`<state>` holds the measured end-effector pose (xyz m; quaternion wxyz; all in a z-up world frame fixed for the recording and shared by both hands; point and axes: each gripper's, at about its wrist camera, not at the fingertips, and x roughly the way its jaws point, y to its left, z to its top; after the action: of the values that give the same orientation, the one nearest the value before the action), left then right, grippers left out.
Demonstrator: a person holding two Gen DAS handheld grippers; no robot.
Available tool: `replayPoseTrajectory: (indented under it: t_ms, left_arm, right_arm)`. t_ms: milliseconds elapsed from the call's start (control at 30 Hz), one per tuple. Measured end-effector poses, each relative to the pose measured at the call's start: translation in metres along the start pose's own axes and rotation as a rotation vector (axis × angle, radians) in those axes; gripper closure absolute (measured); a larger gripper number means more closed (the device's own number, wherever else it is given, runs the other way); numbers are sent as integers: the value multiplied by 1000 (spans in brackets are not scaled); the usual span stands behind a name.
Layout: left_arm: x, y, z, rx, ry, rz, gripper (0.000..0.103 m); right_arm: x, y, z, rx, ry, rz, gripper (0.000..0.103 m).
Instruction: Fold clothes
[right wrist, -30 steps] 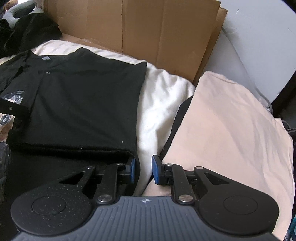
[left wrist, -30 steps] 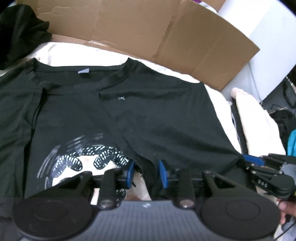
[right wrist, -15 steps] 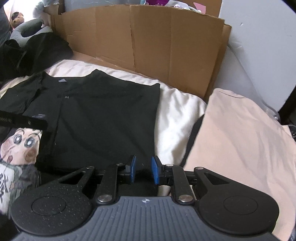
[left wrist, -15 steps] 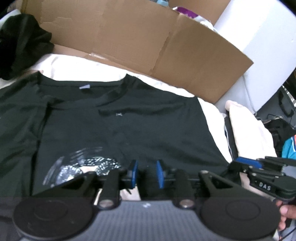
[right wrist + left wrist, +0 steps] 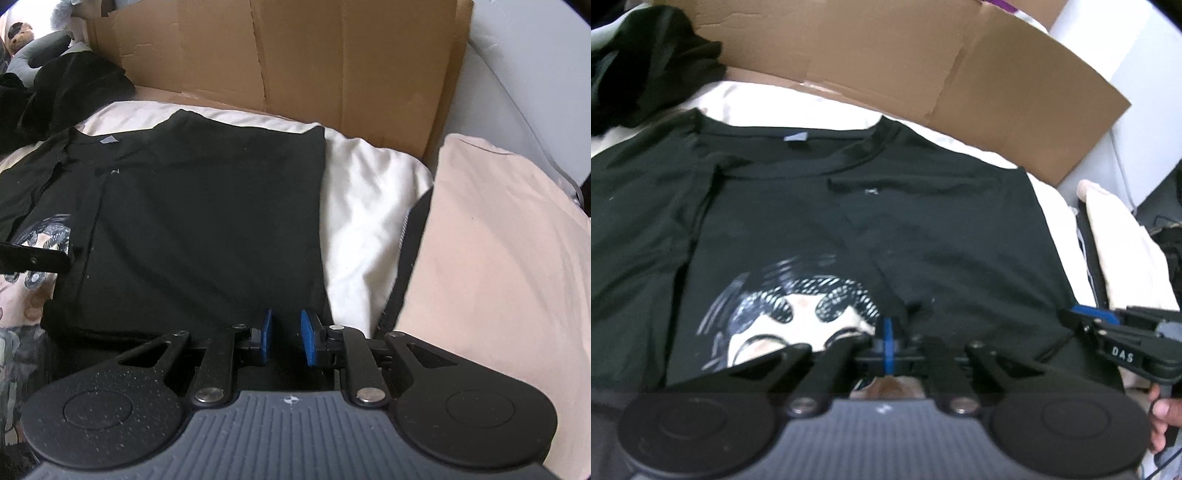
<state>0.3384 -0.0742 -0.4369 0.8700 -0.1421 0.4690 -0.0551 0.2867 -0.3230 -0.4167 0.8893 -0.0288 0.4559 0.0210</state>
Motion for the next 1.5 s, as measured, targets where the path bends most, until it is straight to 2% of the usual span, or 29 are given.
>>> replayPoseTrajectory:
  t_ms: [67, 167, 200, 333, 500, 633, 833, 867, 933, 1133, 1233, 1267, 1367, 1500]
  left_arm:
    - [-14, 6, -2, -2, -15, -3, 101]
    - [-43, 20, -2, 16, -61, 11, 92]
    - [-53, 25, -2, 25, -80, 19, 91]
    - [-84, 55, 2, 39, -131, 106, 87]
    - [-97, 96, 7, 22, -153, 194, 87]
    - [-87, 110, 2, 24, -108, 193, 87]
    - [-72, 105, -15, 35, -10, 183, 84]
    - [-72, 104, -18, 33, 1, 181, 82]
    - [-73, 101, -22, 31, 21, 178, 80]
    - [-96, 90, -16, 41, 69, 163, 78]
    - [-118, 84, -9, 48, 80, 158, 70]
    - [-127, 81, -6, 52, 83, 157, 67]
    - [-157, 74, 3, 62, 82, 163, 60]
    - [-208, 66, 15, 47, 62, 170, 48]
  right_arm:
    - [-4, -1, -2, -4, 5, 0, 81]
    - [-13, -6, -2, 33, 6, 16, 80]
    - [-16, -9, -2, 48, 4, 21, 80]
    - [-29, -12, 0, 77, -16, 15, 80]
    - [-40, -11, 7, 108, -40, 20, 78]
    - [-38, 0, 13, 115, -36, 42, 77]
    - [-41, 18, 16, 110, 10, 62, 76]
    - [-45, 19, 15, 109, 19, 61, 75]
    - [-53, 22, 14, 106, 33, 59, 65]
    - [-88, 13, 18, 112, 73, 64, 63]
    - [-109, 3, 25, 135, 77, 74, 61]
    - [-117, -1, 28, 143, 78, 79, 57]
    - [-140, -11, 38, 159, 79, 94, 53]
    - [-174, -26, 54, 177, 74, 103, 53]
